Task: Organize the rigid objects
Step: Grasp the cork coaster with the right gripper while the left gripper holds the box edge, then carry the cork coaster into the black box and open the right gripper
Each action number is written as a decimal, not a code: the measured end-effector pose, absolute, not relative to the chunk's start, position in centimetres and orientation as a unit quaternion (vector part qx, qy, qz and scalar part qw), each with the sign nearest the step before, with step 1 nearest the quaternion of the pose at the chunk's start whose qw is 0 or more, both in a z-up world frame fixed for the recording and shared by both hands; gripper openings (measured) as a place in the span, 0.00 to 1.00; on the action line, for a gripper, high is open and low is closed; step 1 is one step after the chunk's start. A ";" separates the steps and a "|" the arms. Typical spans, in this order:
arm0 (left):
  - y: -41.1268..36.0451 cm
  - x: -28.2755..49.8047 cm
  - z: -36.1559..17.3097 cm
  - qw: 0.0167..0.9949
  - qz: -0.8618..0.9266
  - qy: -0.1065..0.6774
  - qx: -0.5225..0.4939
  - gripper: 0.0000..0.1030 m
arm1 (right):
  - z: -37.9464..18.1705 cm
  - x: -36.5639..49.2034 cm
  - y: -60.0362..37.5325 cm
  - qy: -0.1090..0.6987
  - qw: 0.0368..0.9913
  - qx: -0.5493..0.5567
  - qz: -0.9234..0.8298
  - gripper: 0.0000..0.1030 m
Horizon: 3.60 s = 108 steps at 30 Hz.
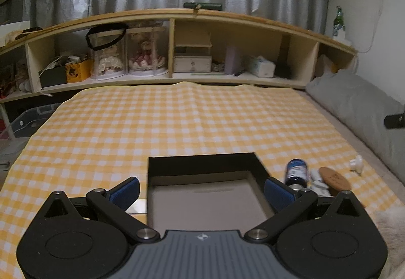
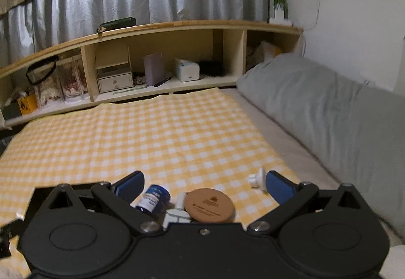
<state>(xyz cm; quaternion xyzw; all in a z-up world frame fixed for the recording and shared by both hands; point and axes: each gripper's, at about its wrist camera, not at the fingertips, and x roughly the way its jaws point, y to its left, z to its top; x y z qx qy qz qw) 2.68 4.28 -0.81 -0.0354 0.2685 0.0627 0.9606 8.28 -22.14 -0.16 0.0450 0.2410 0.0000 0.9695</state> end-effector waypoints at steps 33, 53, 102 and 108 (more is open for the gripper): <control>11.9 9.4 -7.0 0.871 0.053 0.477 -0.105 0.48 | -11.7 27.8 -26.7 0.508 0.851 0.131 0.009 0.78; 15.4 9.3 -7.4 0.868 0.037 0.493 -0.055 0.10 | -15.8 31.2 -24.2 0.556 0.816 0.159 0.009 0.96; 7.7 11.0 -8.9 0.869 0.005 0.490 -0.071 0.13 | -14.1 19.3 -0.1 0.534 0.754 -0.189 0.332 0.28; 7.8 10.4 -8.9 0.870 0.003 0.489 -0.068 0.13 | -14.2 19.0 1.6 0.500 0.763 -0.165 0.374 0.28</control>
